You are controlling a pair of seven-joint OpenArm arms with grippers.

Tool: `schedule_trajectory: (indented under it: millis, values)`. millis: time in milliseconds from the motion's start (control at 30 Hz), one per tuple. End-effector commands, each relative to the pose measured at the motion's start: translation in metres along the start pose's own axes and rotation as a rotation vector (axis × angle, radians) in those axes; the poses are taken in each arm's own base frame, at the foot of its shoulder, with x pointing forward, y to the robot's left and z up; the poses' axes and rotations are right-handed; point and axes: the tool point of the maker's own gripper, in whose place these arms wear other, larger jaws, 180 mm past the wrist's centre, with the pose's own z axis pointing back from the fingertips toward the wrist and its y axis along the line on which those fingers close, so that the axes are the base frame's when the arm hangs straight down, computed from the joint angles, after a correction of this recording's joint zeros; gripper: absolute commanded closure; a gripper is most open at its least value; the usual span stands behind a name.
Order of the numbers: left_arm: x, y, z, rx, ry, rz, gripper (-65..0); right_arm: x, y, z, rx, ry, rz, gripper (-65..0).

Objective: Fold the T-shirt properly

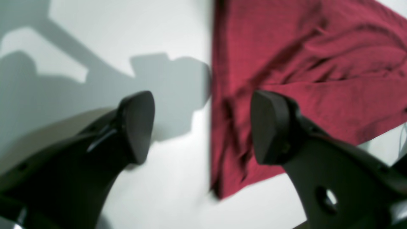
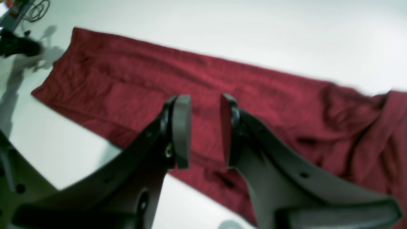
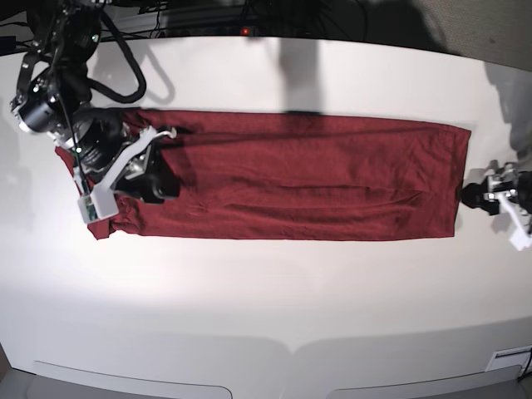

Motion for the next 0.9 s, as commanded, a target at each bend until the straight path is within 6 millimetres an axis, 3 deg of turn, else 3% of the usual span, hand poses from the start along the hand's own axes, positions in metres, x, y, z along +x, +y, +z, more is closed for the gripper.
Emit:
schedule_trajectory:
  millis: [0,133,300,533,700,867]
  values:
    - [0.020,-0.001,0.007,0.009,-0.050,-0.032,-45.5,0.011,0.004,0.003,0.012,-0.045,0.008,-16.7]
    - [0.008,0.002,-0.014,0.090,0.010,-0.110,-45.5,-0.007,0.009,0.005,0.020,-0.006,-0.021,-16.7]
    - [0.006,0.023,-0.004,0.180,0.028,-0.155,-45.5,-0.027,0.014,0.009,0.025,0.050,-0.044,-16.7]
    - [-0.019,0.006,-0.008,0.058,0.089,-0.056,-45.5,-0.026,0.016,0.010,0.029,0.049,-0.044,-16.7]
    - [-0.058,0.001,-0.020,0.014,0.150,-0.003,-45.5,-0.022,0.019,0.012,0.028,0.047,-0.026,-16.7]
    - [-0.093,-0.027,-0.033,-0.108,0.234,0.068,-45.5,-0.017,0.021,0.013,0.027,0.035,-0.010,-16.7]
